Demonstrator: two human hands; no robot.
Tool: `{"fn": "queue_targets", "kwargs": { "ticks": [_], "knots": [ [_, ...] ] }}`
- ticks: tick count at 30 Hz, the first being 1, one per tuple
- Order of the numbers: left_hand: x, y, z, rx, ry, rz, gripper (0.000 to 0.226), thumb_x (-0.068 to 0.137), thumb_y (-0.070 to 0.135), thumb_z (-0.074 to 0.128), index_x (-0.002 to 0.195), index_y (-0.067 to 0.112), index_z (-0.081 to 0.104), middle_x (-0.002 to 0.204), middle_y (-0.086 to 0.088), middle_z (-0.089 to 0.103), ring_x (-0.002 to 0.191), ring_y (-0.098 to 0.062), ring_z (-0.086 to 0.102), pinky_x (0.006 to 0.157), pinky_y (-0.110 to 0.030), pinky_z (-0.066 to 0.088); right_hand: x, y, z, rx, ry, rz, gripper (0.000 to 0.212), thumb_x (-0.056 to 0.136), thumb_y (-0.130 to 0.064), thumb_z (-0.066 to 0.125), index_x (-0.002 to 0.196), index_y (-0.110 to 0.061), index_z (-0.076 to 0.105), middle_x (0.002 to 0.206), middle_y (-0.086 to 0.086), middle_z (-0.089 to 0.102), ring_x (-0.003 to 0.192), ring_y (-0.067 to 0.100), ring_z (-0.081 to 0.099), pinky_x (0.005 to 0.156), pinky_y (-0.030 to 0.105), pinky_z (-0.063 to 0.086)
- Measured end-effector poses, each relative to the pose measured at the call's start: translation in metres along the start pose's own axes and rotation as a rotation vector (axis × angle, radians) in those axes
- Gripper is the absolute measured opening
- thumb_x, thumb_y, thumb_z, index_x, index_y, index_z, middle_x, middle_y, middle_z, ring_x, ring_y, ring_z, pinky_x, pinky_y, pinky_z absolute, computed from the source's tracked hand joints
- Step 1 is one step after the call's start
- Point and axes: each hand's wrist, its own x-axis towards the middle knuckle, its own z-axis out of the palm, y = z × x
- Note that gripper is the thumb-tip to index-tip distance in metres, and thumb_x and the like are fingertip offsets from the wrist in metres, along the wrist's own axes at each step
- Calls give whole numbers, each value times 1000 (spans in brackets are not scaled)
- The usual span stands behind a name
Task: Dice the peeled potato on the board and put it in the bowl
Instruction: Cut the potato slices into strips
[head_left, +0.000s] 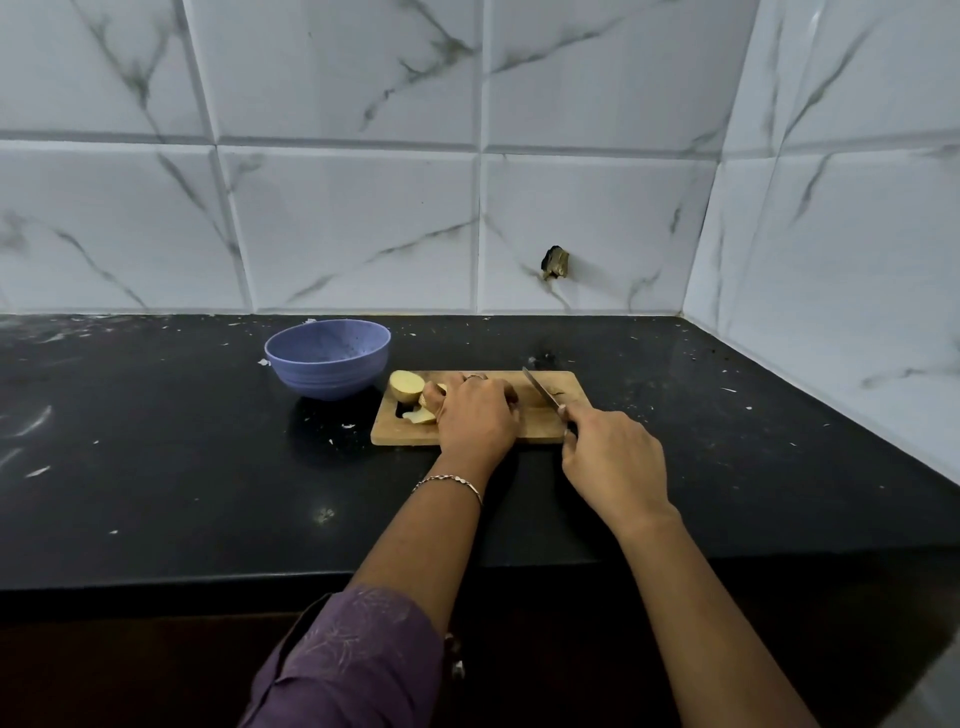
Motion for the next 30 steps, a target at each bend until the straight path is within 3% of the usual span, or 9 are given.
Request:
{"fn": "queue_targets", "kwargs": {
  "ticks": [5,8,12,15,21,30],
  "knots": [
    [0,-4,2,-106,32,-10,26,94,20,53,113,32,65,106,7,68,120,-22,47,96,-45,20,-10,-7,-3,182,2,36,27,95,-21,57,120,-31,59,74,-13,48,74,14,56,61,26,36],
    [0,-4,-1,-79,70,-53,29,92,14,54,115,31,62,115,6,66,121,-22,47,100,-47,22,-15,-10,-3,220,2,42,25,96,-22,58,120,-31,60,80,-13,54,67,4,44,57,20,34],
    [-1,-4,-4,-10,41,-87,24,92,29,57,112,29,69,126,1,56,126,-24,41,105,-52,23,-19,-12,-4,221,6,44,24,97,-25,58,120,-31,61,81,-13,55,73,9,54,65,21,38],
    [-2,-3,-4,7,16,-80,25,91,35,56,107,25,72,124,0,56,125,-25,40,106,-53,24,-20,-14,-5,207,-4,36,26,96,-26,58,121,-32,63,90,-9,67,84,13,65,67,22,41],
    [-1,-3,-3,0,19,-59,26,92,35,53,104,24,72,119,1,59,123,-25,42,103,-52,25,-20,-15,-2,154,10,3,24,97,-27,58,119,-31,64,92,-8,69,83,10,66,65,19,43],
    [1,-2,-3,-57,-11,-36,21,92,34,53,101,31,71,114,3,62,120,-22,44,103,-52,23,-12,-18,1,166,-30,4,15,94,-22,56,107,-24,66,89,-6,67,84,16,64,66,27,44]
  ]
}}
